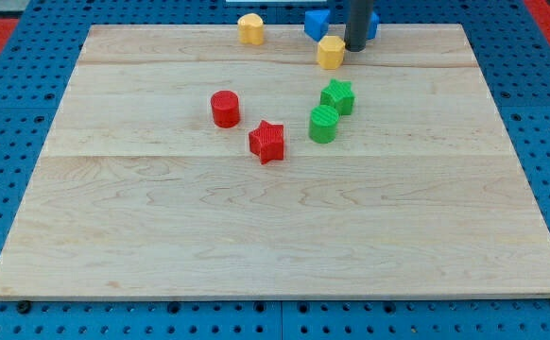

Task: Push hexagon to the top left of the red circle

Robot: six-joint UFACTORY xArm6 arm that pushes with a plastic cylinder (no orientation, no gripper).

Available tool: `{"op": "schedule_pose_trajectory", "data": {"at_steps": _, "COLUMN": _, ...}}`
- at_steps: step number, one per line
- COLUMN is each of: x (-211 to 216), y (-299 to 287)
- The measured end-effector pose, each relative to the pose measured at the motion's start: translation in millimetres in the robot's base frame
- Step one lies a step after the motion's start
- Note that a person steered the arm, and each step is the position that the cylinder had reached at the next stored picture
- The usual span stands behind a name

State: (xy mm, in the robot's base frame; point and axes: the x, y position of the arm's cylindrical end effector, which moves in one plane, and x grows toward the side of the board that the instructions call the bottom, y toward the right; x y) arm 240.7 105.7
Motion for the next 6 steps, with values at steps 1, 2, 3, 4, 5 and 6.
{"op": "schedule_pose_trajectory", "data": {"at_steps": 1, "x": 13, "y": -31}}
{"op": "schedule_pose_trajectory", "data": {"at_steps": 2, "x": 28, "y": -67}}
{"op": "schedule_pose_trajectory", "data": {"at_steps": 3, "x": 47, "y": -94}}
{"op": "schedule_pose_trajectory", "data": {"at_steps": 4, "x": 61, "y": -134}}
{"op": "schedule_pose_trajectory", "data": {"at_steps": 5, "x": 57, "y": -174}}
{"op": "schedule_pose_trajectory", "data": {"at_steps": 6, "x": 13, "y": -179}}
